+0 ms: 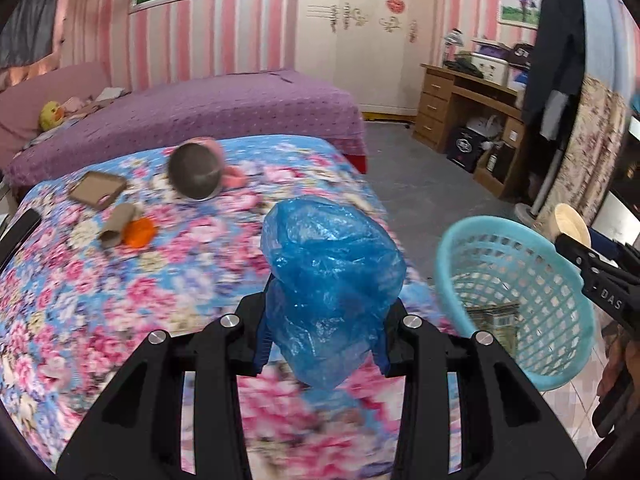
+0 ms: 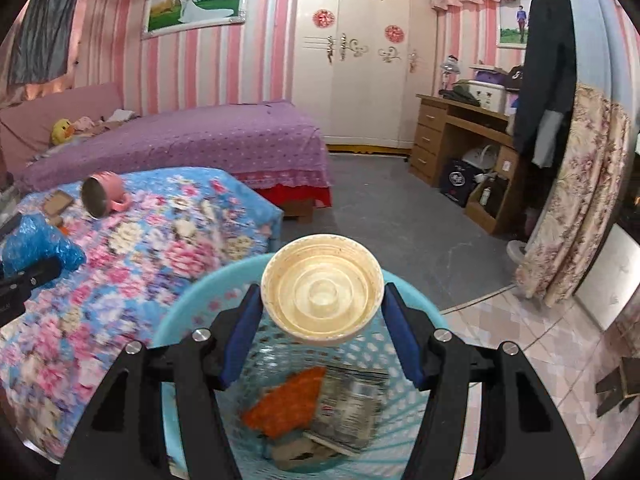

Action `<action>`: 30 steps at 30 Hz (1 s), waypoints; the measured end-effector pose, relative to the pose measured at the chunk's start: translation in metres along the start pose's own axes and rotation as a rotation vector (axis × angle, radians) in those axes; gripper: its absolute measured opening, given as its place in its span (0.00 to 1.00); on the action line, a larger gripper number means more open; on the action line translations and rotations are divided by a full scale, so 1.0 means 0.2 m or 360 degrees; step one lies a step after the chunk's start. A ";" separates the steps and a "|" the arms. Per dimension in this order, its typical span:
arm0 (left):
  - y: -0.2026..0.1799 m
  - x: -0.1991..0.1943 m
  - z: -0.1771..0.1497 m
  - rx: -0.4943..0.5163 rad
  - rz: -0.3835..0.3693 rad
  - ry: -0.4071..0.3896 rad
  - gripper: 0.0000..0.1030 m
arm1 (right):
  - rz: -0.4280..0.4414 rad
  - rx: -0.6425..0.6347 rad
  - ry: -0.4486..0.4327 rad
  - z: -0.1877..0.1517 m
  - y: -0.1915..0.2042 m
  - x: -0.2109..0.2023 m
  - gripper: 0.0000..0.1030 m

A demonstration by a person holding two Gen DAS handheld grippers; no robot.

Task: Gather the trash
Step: 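Carry the blue bag and beige lid over the blue basket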

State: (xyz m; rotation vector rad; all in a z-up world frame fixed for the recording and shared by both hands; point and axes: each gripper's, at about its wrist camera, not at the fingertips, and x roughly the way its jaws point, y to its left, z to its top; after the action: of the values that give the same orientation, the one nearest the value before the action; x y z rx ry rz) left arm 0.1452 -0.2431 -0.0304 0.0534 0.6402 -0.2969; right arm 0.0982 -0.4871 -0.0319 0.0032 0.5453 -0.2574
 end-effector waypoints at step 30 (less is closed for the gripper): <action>-0.56 0.29 0.07 0.0126 -0.0274 0.0073 0.71 | -0.0013 0.0170 0.0052 -0.08 -0.29 0.11 0.59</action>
State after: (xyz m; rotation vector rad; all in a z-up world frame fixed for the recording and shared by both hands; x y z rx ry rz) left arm 0.1653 -0.3666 -0.0499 0.0812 0.6800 -0.4886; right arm 0.0945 -0.5483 -0.0534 0.1086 0.5633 -0.2948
